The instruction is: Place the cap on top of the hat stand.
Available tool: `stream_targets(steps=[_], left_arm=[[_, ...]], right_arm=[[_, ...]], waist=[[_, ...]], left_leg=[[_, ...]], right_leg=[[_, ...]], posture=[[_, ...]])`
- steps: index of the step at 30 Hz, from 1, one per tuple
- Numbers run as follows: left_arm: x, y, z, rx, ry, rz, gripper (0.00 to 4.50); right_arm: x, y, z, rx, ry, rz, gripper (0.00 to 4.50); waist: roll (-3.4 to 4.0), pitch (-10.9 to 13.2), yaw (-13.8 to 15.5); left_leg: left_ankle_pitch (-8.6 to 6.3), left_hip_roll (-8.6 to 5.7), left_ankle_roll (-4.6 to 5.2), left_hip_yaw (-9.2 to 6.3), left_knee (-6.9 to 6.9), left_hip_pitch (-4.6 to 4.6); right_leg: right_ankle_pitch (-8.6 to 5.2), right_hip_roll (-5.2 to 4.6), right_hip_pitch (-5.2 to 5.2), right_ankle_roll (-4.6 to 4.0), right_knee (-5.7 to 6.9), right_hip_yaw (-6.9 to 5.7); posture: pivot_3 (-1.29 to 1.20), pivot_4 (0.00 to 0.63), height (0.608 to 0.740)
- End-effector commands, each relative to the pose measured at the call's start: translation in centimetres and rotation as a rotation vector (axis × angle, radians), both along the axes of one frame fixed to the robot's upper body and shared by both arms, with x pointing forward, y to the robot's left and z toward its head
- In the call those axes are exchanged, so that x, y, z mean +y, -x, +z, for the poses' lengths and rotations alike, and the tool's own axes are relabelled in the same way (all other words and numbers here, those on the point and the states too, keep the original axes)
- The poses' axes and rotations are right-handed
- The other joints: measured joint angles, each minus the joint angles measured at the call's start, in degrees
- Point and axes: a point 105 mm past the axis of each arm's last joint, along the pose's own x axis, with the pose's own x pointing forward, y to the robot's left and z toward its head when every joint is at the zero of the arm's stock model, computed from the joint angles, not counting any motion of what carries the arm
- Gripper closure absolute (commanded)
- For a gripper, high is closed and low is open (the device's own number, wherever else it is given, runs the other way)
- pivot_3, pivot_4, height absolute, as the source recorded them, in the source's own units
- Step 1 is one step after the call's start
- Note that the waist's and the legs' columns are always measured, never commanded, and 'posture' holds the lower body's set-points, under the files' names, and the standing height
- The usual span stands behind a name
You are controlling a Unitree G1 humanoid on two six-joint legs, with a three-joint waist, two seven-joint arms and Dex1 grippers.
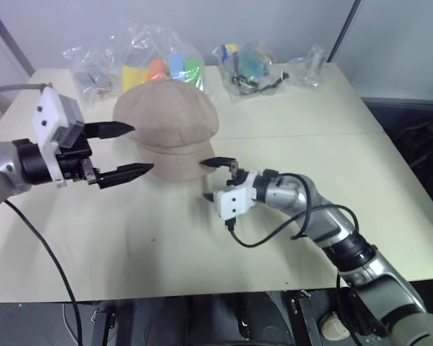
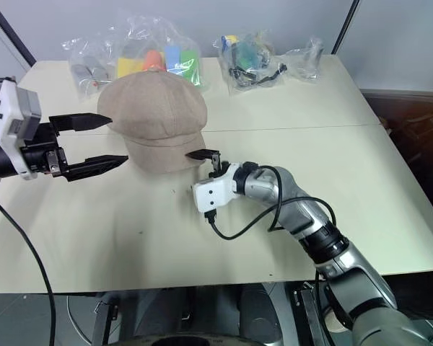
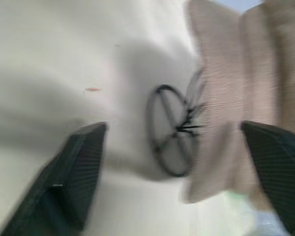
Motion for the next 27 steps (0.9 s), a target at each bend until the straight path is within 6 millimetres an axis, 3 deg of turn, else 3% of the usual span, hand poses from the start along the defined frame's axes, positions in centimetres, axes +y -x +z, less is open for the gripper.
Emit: stream_targets(steps=[1, 3, 7, 11, 19, 26, 27], left_arm=[[-0.3, 0.3, 0.5, -0.040, -0.044, -0.027, 0.00], [-0.7, 0.3, 0.1, -0.054, -0.083, -0.037, 0.00], [-2.3, -0.1, -2.0, -0.202, -0.332, -0.049, 0.00], [-4.3, -1.1, -3.7, -0.375, -0.496, -0.053, 0.00], [-8.6, -2.4, -6.9, -0.575, -0.601, -0.056, 0.00], [-9.6, -3.5, -9.1, -0.680, -0.736, -0.078, 0.00], [-9.7, -3.6, -9.2, -0.690, -0.739, -0.072, 0.25]], right_arm=[[-1.7, 0.4, 2.4, 0.033, -0.061, -0.032, 0.01], [-3.9, 1.0, 3.1, 0.158, -0.089, -0.075, 0.01], [-9.1, 3.9, 7.0, 0.515, -0.173, -0.119, 0.01], [-11.6, 6.9, 9.3, 0.722, -0.136, -0.094, 0.01], [-11.8, 6.4, 14.4, 0.758, -0.276, -0.112, 0.01], [-11.9, 6.1, 17.0, 0.772, -0.328, -0.110, 0.01], [-12.0, 6.0, 16.9, 0.768, -0.325, -0.117, 0.00]], waist=[[-0.01, 0.0, 0.0], [0.00, 0.0, 0.1], [0.09, 0.1, 1.3], [0.08, 0.1, 1.7], [0.09, 0.1, 1.6], [0.08, 0.1, 1.7], [0.08, 0.1, 1.8]], left_leg=[[0.00, 0.00, 0.00, 0.01, 0.02, 0.00], [0.00, 0.00, 0.00, 0.01, 0.03, 0.00], [-0.01, 0.04, 0.02, 0.02, 0.04, -0.01], [-0.02, 0.05, 0.03, 0.04, 0.01, 0.05], [-0.02, 0.05, 0.04, 0.17, 0.04, 0.01], [-0.04, 0.02, 0.07, 0.14, 0.07, -0.07], [-0.04, 0.03, 0.07, 0.14, 0.08, -0.07]], right_leg=[[0.00, -0.01, 0.01, 0.00, 0.00, 0.01], [0.00, -0.01, 0.02, 0.00, 0.00, 0.00], [0.00, -0.07, 0.05, 0.01, -0.07, 0.01], [-0.10, -0.04, 0.12, -0.18, -0.15, -0.02], [0.00, 0.00, 0.04, 0.00, -0.18, 0.06], [0.00, -0.06, 0.01, 0.01, -0.20, 0.04], [0.00, -0.06, 0.02, 0.00, -0.20, 0.04]], posture=[[0.00, 0.150, 0.740], [0.00, 0.150, 0.740], [0.00, 0.150, 0.740], [0.00, 0.150, 0.740], [0.00, 0.150, 0.740], [0.00, 0.150, 0.740], [0.00, 0.150, 0.740]])
